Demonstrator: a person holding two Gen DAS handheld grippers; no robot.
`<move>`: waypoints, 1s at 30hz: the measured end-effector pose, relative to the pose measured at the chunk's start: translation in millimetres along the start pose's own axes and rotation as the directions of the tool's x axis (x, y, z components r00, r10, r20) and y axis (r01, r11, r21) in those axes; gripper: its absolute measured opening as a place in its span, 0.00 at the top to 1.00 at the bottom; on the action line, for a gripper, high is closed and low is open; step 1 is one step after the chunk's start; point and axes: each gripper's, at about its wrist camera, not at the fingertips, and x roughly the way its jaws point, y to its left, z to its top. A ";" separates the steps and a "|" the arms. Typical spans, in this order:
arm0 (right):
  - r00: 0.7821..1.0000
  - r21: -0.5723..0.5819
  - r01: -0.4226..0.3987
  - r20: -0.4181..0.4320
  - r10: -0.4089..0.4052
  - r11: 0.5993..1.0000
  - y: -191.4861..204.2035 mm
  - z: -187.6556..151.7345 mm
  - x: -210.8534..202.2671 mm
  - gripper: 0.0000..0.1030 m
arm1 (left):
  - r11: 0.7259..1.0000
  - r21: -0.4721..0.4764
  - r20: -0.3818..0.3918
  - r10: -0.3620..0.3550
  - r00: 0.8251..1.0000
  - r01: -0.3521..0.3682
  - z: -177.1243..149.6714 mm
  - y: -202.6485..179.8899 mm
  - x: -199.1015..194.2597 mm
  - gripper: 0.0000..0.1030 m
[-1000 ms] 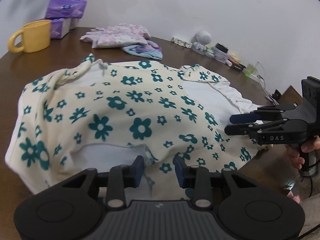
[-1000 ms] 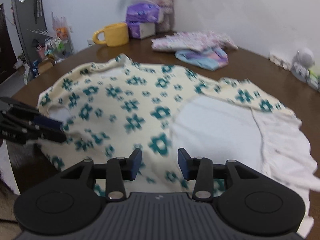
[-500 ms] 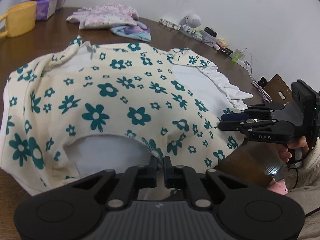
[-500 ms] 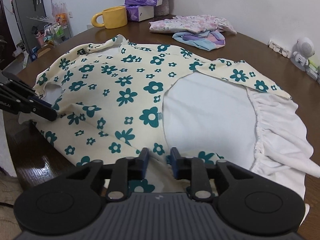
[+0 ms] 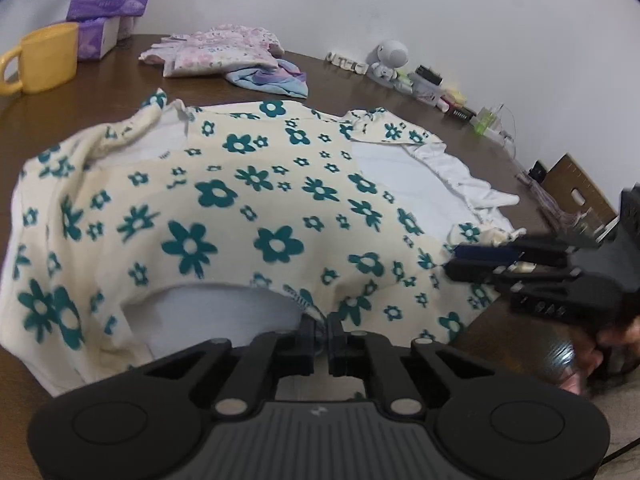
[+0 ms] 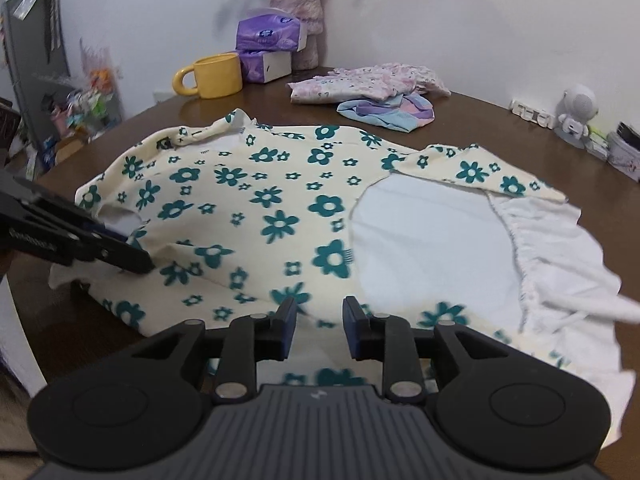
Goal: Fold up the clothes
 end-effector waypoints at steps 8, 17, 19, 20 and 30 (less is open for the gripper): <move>0.999 0.099 0.037 -0.005 -0.037 0.994 -0.2 -11.8 4.6 0.75 | 0.989 -0.074 -0.079 -0.132 0.988 0.126 6.0 24.1 -2.3 0.97; 0.999 0.105 0.028 0.018 -0.030 0.994 17.2 -7.0 0.9 0.74 | 0.994 0.046 -0.030 -0.101 0.994 0.102 8.5 22.4 -5.4 0.75; 0.999 0.102 0.030 0.015 -0.032 0.994 23.4 -5.0 2.5 0.73 | 0.989 0.125 -0.004 -0.078 0.997 0.078 6.1 15.4 -6.6 0.68; 0.999 0.100 0.031 0.013 -0.033 0.995 26.4 -4.0 3.3 0.73 | 0.984 0.164 0.005 -0.072 0.997 0.070 5.0 11.9 -5.9 0.64; 0.997 0.127 0.080 0.002 -0.081 0.989 48.6 -2.2 4.5 0.72 | 0.957 0.197 -0.079 -0.199 0.977 0.211 11.7 16.5 6.8 0.96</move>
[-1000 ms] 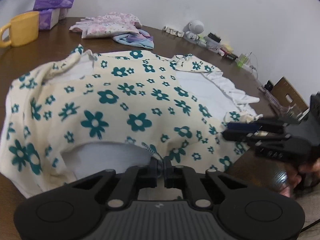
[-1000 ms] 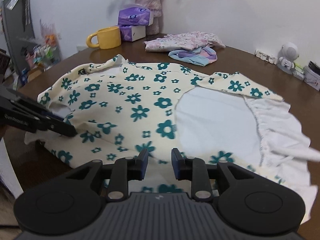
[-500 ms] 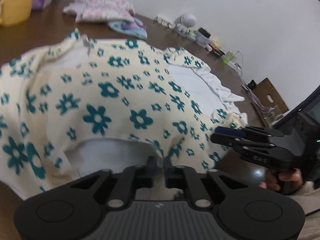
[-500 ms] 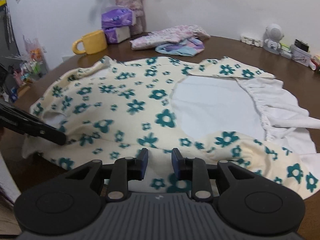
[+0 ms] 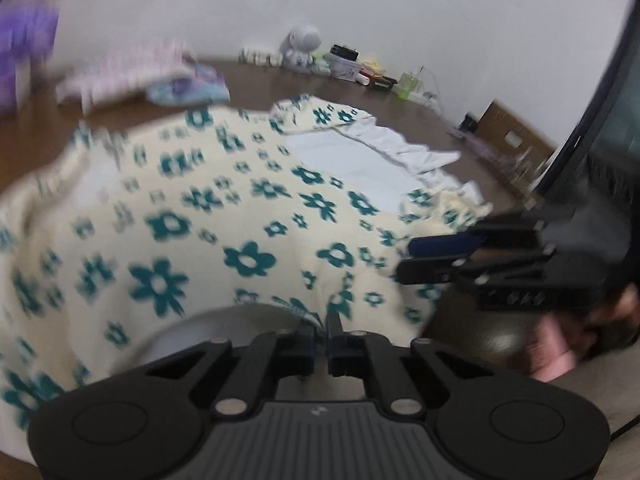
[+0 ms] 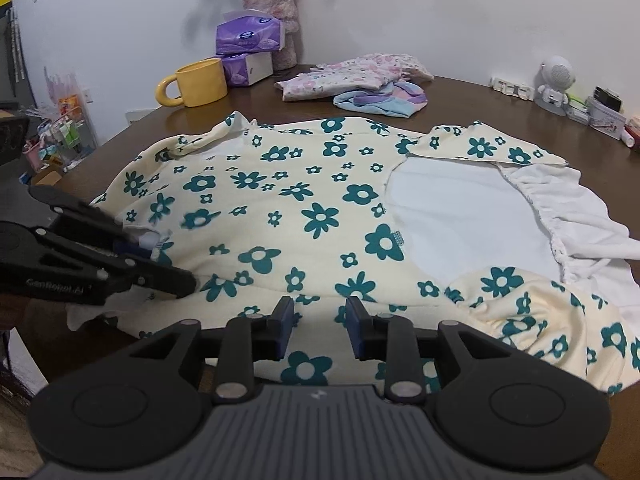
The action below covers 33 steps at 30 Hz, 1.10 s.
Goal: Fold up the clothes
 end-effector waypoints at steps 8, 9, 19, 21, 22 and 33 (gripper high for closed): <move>0.999 0.027 0.033 0.015 -0.033 0.999 6.3 0.0 -2.9 0.72 | 0.952 -0.257 -0.036 -0.183 0.982 0.168 -2.6 40.1 -0.3 0.95; 0.999 0.022 0.026 0.019 -0.026 0.999 7.2 0.7 -2.3 0.72 | 0.949 -0.265 -0.032 -0.187 0.982 0.172 -2.7 41.4 -1.0 0.95; 0.995 -0.068 -0.061 0.078 0.067 0.996 34.5 11.8 10.5 0.72 | 0.937 -0.308 -0.030 -0.181 0.983 0.164 -9.1 42.8 -8.7 0.96; 0.994 -0.077 -0.077 0.068 0.082 0.994 37.9 12.4 16.9 0.73 | 0.938 -0.308 -0.033 -0.176 0.984 0.157 -10.2 41.5 -10.3 0.96; 0.994 -0.078 -0.083 0.062 0.088 0.993 38.8 12.3 20.3 0.73 | 0.940 -0.304 -0.034 -0.171 0.985 0.152 -10.8 40.6 -11.7 0.94; 0.997 -0.108 -0.065 0.026 0.069 0.992 41.2 7.2 29.2 0.73 | 0.974 -0.207 0.162 0.131 0.978 -0.096 8.8 32.0 -45.2 0.76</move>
